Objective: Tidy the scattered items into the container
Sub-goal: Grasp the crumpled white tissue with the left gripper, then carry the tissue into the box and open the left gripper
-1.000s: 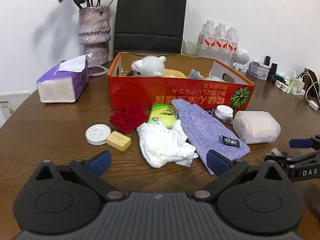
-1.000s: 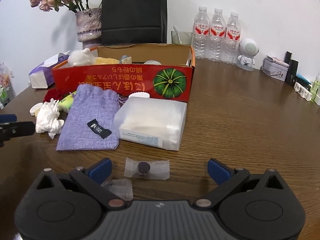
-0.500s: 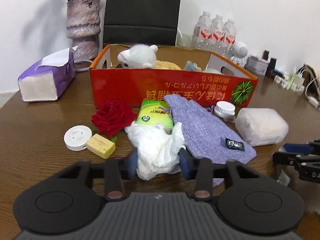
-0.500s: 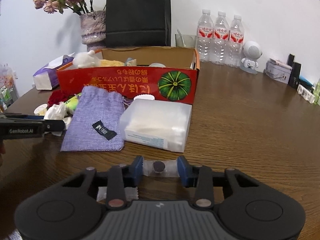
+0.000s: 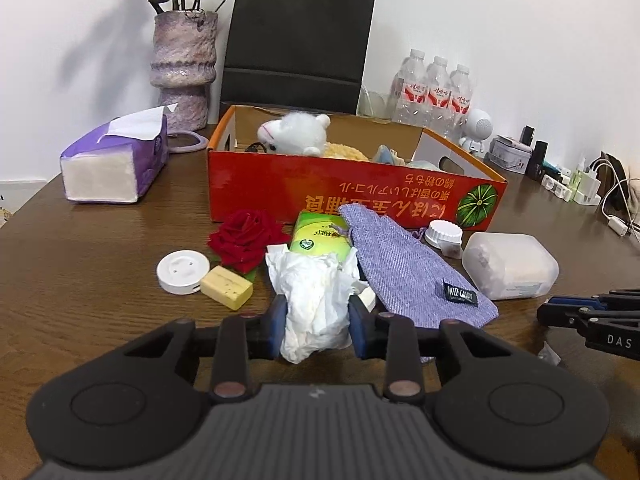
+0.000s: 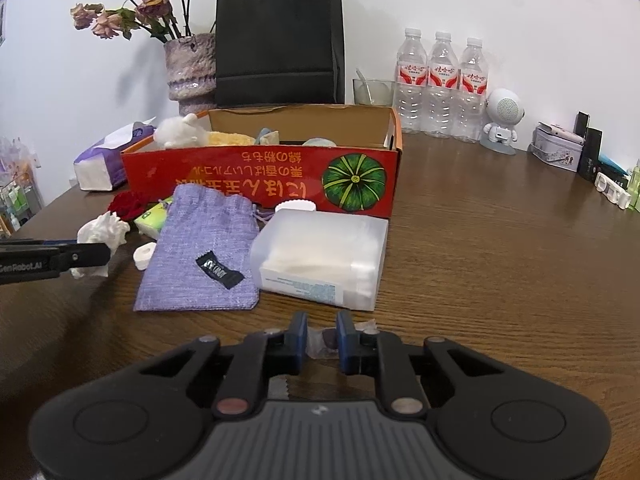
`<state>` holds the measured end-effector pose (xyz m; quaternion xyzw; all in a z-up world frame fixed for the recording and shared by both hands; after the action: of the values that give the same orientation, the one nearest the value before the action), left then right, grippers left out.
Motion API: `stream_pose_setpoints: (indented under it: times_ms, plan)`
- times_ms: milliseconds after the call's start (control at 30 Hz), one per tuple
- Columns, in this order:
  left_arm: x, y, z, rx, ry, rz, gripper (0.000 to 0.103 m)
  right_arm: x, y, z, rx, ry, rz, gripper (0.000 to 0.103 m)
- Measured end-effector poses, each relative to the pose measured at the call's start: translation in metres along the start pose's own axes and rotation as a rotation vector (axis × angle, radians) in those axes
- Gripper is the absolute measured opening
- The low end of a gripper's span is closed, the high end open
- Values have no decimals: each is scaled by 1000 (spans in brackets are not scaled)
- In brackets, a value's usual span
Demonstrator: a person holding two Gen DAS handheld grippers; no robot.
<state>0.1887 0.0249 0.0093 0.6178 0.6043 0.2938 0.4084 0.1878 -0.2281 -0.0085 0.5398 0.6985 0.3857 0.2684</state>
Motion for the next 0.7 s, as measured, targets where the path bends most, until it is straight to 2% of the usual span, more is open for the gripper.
stream_pose_setpoints:
  times_ms: [33, 67, 100, 200, 267, 333, 367, 400, 500, 533, 567, 700]
  plan:
    - [1, -1, -2, 0, 0, -1, 33, 0, 0, -1, -1, -4, 1, 32]
    - [1, -2, -4, 1, 1, -2, 33, -1, 0, -2, -5, -11, -1, 52]
    - [1, -2, -5, 1, 1, -4, 33, -1, 0, -3, -14, -23, -5, 61]
    - [2, -5, -8, 2, 1, -8, 33, -1, 1, -4, -32, -53, -46, 64]
    - [2, -6, -10, 4, 2, -14, 34, -4, -1, 4, 4, -56, -62, 64]
    - [2, -7, -12, 3, 0, -18, 34, -10, -3, 8, 30, -24, -23, 59]
    - [2, -7, -13, 2, -1, -18, 34, -13, -3, 7, 31, -13, -9, 39]
    - [2, -8, -15, 1, -2, -19, 34, -14, -2, 6, 28, -17, -3, 30]
    - [1, -9, -18, -1, -6, -20, 34, -16, -4, 1, 25, 1, 15, 25]
    - [1, -9, -18, -3, -6, -20, 34, -15, -5, -1, 20, 3, 11, 20]
    - [1, -9, -19, -4, -7, -21, 34, -14, -5, -3, 10, 8, 8, 11]
    - [0, -9, -22, -8, -14, -23, 35, -9, -5, -5, 2, 6, -8, 10]
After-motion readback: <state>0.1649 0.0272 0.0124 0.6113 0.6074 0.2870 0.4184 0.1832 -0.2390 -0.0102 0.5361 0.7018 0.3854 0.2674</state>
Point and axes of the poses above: each gripper's, at about its wrist camera, not at the fingertips, and z roughly the way its jaws point, x to its left, y to its top, the point moved 5 cm from there along z, roughly the way its jaws point, and after that the axes turned 4 degrees about -x, right-handed, at the moved point
